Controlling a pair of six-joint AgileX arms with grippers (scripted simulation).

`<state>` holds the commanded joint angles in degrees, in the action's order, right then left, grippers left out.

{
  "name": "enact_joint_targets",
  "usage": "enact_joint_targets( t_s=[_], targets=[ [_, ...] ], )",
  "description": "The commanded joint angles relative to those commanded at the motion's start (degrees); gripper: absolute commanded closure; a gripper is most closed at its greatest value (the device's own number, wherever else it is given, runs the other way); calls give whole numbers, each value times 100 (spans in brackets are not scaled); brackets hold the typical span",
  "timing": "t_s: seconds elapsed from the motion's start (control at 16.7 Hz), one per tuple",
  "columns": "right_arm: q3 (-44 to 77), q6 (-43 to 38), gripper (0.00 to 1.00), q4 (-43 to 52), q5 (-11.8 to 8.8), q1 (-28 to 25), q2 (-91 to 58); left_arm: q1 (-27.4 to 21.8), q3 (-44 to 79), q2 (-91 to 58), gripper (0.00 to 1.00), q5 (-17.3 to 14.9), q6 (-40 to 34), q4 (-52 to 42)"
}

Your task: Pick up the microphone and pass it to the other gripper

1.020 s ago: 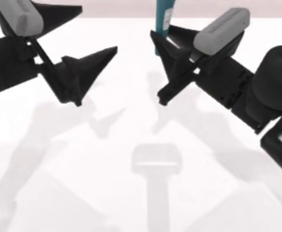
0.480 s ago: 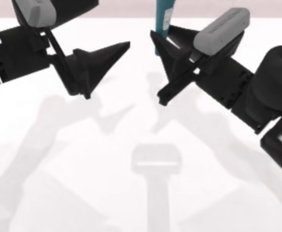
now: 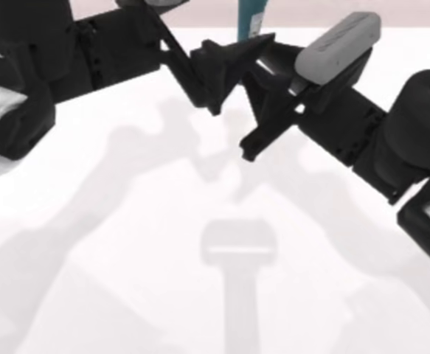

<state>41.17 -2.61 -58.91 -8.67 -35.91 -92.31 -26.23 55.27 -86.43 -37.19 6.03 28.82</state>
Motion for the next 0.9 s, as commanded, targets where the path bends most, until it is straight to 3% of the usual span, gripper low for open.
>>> enact_joint_targets(
  t_s=[0.18, 0.42, 0.9],
  targets=[
    [0, 0, 100, 0, 0, 0, 0, -270, 308, -385, 0, 263, -13, 90],
    [0, 0, 100, 0, 0, 0, 0, -288, 328, -411, 0, 281, -14, 96],
    [0, 0, 100, 0, 0, 0, 0, -288, 328, -411, 60, 281, -14, 96]
  ],
)
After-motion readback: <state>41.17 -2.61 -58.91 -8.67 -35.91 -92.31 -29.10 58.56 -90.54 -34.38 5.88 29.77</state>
